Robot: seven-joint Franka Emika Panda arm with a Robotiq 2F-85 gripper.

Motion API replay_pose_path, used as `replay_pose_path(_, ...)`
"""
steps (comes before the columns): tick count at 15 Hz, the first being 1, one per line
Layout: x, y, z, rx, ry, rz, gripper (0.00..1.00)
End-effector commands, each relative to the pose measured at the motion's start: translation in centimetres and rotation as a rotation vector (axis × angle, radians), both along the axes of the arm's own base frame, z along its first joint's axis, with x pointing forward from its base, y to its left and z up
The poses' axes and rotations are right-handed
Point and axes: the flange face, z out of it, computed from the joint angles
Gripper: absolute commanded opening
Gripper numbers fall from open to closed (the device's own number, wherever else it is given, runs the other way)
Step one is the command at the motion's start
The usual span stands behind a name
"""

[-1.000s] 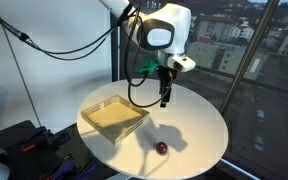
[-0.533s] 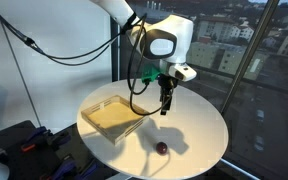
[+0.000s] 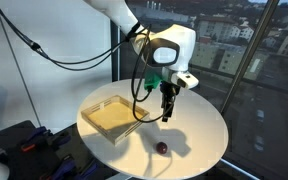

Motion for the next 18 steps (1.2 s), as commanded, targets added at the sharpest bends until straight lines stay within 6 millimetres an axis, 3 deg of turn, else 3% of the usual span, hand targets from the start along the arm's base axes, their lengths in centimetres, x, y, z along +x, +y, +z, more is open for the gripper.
replay_pose_path(1,0.6,-1.0,-0.9,-0.005,0.005,-0.011,1.00)
replay_pose_path(8,0.2,-0.5,-2.2,0.000,0.033,-0.003,1.00)
replay_pose_path(18,0.6,-0.8,-2.0,-0.005,0.024,-0.010,1.00)
